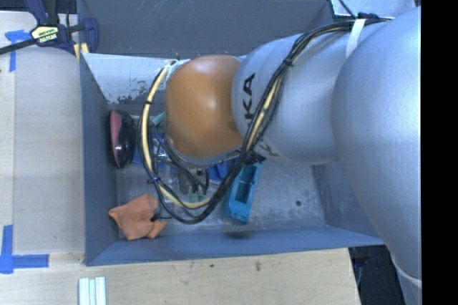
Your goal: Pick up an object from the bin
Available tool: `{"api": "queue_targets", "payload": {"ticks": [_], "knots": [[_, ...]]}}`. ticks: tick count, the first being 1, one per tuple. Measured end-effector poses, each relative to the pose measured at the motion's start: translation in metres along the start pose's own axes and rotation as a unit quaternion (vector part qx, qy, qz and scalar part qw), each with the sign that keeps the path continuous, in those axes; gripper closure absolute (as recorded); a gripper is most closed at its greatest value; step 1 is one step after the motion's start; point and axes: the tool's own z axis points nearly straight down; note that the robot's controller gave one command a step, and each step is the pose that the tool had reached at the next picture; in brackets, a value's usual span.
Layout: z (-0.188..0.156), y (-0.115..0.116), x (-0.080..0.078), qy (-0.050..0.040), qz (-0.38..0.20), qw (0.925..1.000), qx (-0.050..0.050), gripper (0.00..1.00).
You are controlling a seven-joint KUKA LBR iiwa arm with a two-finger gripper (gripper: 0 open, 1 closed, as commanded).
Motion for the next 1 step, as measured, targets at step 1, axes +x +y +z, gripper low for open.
{"api": "queue_targets", "payload": {"ticks": [1], "knots": [[-0.0045, -0.0008, -0.0022, -0.0039, 0.002, 1.0000, -0.001, 0.00]]}}
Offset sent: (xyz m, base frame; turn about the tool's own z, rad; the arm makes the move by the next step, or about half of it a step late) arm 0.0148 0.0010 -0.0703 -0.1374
